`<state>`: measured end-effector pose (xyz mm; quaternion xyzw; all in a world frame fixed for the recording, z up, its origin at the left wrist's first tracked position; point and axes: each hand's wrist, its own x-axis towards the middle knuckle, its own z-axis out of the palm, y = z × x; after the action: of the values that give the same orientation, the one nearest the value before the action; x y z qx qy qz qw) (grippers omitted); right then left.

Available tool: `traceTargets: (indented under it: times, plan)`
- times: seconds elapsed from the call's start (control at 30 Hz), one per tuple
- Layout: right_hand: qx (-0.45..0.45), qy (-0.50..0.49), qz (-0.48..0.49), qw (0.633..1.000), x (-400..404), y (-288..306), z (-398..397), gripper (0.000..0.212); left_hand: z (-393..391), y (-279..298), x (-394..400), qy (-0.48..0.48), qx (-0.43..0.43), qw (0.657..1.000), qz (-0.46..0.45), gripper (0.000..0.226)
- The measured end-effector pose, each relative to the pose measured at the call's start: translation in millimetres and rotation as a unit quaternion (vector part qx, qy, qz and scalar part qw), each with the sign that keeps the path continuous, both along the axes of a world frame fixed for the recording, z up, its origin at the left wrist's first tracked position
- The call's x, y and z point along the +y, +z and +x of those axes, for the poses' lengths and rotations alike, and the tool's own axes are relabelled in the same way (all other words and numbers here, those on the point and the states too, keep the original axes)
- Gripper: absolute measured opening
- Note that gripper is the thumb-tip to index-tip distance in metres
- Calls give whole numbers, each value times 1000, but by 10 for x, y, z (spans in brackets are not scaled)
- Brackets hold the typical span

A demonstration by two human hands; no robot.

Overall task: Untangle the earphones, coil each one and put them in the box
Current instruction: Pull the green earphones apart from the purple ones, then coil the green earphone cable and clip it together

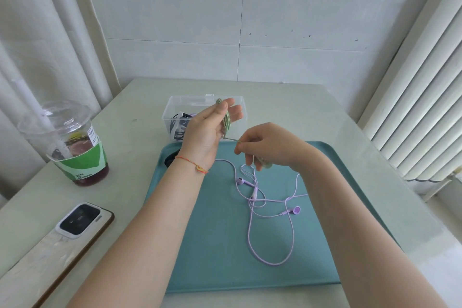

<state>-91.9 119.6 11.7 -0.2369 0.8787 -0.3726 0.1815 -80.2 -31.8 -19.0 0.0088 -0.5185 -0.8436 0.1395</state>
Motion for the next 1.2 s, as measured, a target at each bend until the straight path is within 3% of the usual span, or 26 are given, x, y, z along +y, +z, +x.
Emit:
traceTargets:
  times: [0.2,0.33,0.47,0.6,0.8,0.93,1.03,1.2]
  plan:
    - [82,-31,0,996,54,82,-29,17,11,-98,54,29,-42,984,-169,13]
    - [158,-61,-36,985,93,102,-74,13,26,-96,102,-45,-92,960,-259,24]
    - [169,-68,-53,982,128,94,-115,12,61,-33,133,-180,-152,942,-240,37]
    - [144,-64,-79,984,155,63,-139,7,64,17,117,-209,-201,941,-175,46]
    - [87,-43,-78,992,160,42,-122,8,25,-9,119,-161,-221,946,-175,47]
    - [112,-55,-81,989,107,10,-119,5,22,-38,133,-130,-215,949,-193,47]
    - [115,-52,-109,986,25,-4,-91,17,21,-19,140,-92,-208,949,-217,47]
    - [157,-88,-118,977,-61,-76,-111,11,-2,91,195,15,-195,925,-325,44]
